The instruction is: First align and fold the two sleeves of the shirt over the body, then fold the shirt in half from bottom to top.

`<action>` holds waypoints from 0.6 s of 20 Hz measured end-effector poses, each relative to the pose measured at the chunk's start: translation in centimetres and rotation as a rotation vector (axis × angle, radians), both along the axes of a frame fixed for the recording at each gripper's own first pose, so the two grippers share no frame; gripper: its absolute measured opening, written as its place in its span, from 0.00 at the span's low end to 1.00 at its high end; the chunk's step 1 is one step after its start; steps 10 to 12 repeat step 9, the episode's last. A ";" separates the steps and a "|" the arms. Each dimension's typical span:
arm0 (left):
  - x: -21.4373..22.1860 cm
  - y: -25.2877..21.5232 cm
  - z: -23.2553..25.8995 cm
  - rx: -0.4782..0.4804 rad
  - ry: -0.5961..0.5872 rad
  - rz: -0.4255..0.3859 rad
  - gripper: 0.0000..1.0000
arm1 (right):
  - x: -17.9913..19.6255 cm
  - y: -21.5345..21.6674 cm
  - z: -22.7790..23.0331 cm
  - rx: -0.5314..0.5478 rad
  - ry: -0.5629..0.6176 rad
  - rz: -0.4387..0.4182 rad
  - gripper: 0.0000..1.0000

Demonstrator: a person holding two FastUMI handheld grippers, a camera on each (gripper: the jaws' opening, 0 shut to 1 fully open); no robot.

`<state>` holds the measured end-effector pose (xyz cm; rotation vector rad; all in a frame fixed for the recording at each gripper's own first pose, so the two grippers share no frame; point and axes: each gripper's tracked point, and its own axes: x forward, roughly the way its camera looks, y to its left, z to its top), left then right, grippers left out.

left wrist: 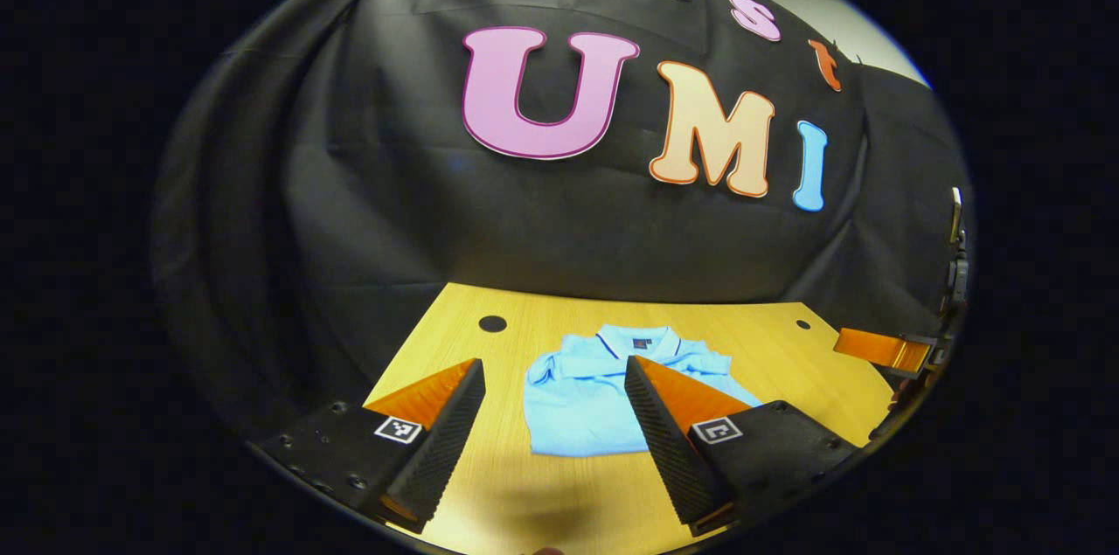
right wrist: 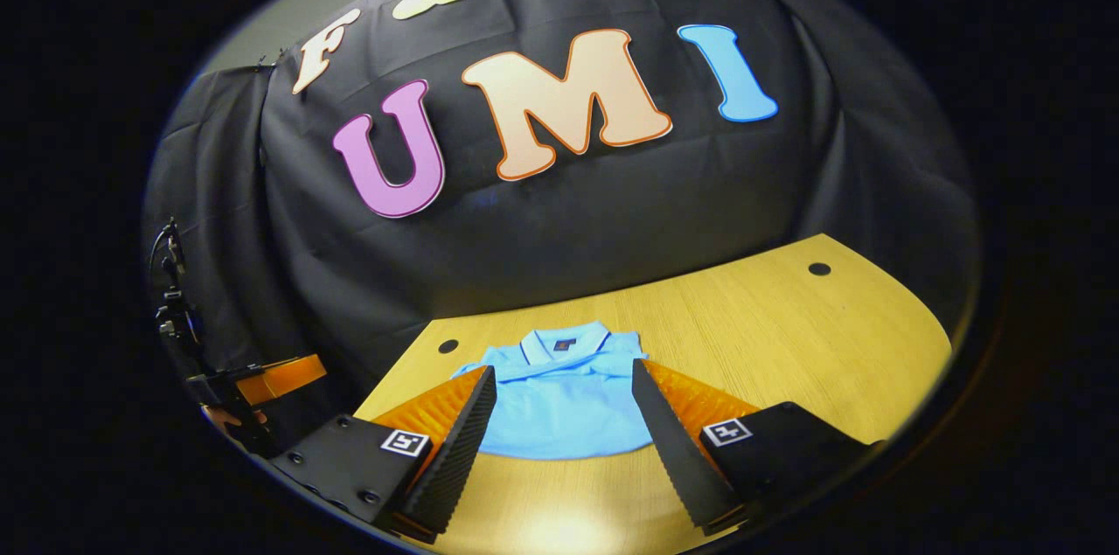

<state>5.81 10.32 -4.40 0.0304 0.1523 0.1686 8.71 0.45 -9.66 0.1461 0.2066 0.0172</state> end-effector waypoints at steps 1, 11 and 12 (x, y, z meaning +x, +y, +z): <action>-1.3 -0.7 -0.3 -0.008 -0.004 0.005 0.95 | -1.3 -0.1 -0.2 0.002 0.005 0.002 0.98; -6.6 -4.7 -2.9 -0.079 0.013 0.016 0.95 | -7.5 -0.9 -3.0 0.045 0.053 0.000 0.98; -6.6 -4.7 -2.9 -0.079 0.013 0.016 0.95 | -7.5 -0.9 -3.0 0.045 0.053 0.000 0.98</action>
